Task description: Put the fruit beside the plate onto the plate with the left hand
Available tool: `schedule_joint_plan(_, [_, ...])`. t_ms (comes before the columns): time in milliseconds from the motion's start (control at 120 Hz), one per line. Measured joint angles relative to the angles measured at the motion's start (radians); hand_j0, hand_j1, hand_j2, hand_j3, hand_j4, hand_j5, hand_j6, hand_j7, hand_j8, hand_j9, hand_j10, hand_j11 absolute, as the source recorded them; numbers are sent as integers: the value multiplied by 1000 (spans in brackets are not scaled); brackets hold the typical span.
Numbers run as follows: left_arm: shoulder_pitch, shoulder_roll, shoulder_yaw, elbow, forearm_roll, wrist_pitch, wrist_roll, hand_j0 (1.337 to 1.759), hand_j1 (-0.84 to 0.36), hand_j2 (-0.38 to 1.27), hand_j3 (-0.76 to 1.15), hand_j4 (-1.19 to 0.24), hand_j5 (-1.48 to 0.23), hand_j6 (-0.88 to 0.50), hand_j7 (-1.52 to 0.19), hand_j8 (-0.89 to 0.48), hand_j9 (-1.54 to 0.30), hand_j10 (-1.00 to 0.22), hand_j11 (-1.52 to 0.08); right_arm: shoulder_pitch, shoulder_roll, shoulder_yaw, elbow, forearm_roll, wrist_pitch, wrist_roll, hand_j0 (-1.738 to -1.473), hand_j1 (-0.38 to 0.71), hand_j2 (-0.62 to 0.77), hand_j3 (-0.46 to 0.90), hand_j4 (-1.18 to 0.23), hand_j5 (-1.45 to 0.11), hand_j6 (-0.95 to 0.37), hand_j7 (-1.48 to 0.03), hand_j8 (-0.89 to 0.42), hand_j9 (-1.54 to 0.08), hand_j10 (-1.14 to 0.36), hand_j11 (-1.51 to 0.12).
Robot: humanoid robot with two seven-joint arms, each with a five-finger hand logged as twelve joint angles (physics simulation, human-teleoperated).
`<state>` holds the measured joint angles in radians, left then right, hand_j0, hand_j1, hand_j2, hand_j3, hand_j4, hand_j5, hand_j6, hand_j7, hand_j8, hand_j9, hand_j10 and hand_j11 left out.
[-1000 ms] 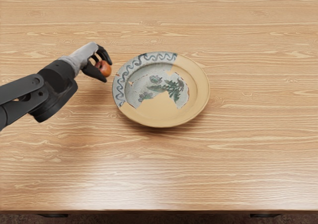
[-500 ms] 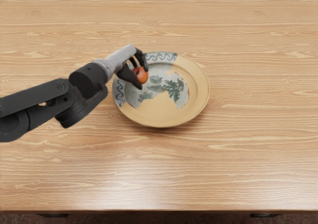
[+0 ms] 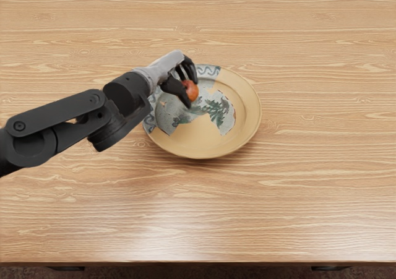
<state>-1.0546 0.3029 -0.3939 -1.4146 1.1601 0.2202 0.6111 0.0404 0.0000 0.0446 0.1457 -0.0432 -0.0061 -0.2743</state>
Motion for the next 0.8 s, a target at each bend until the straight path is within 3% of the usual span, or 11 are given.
schedule_joint_plan(167, [-1, -64, 6, 100, 2, -4, 0, 1655, -398, 770, 0, -820, -1143, -481, -1103, -446, -1109, -835, -1110, 6, 0, 0, 0, 1, 0, 0, -1658, -349, 0, 0, 0, 0, 0, 0, 0, 0, 0, 0])
schedule_joint_plan(283, [1, -72, 11, 133, 0, -5, 0, 1655, -401, 780, 0, -817, -1136, -505, -1106, -461, -1102, -832, -1103, 8, 0, 0, 0, 1, 0, 0, -1658, -349, 0, 0, 0, 0, 0, 0, 0, 0, 0, 0])
schedule_joint_plan(433, [-5, -63, 2, 131, 5, 4, 0, 1657, -164, 421, 0, -522, -715, -367, -700, -349, -699, -530, -699, 9, 0, 0, 0, 2, 0, 0, -1658, -349, 0, 0, 0, 0, 0, 0, 0, 0, 0, 0])
schedule_joint_plan(550, [-5, -59, -1, 120, 6, 7, 0, 1657, -38, 255, 0, -377, -510, -289, -502, -279, -501, -381, -501, 9, 0, 0, 0, 1, 0, 0, -1658, -349, 0, 0, 0, 0, 0, 0, 0, 0, 0, 0])
schedule_joint_plan(667, [2, 22, -33, 50, -17, 8, 0, 1658, 36, 162, 0, -294, -392, -245, -387, -239, -387, -296, -387, 12, 0, 1, 1, 2, 0, 0, -1658, -349, 0, 0, 0, 0, 0, 0, 0, 0, 0, 0])
schedule_joint_plan(800, [-3, 217, -129, -112, -272, -48, 0, 1658, 83, 102, 0, -240, -316, -214, -314, -211, -313, -241, -313, 13, 0, 3, 3, 2, 0, 0, -1658, -349, 0, 0, 0, 0, 0, 0, 0, 0, 0, 0])
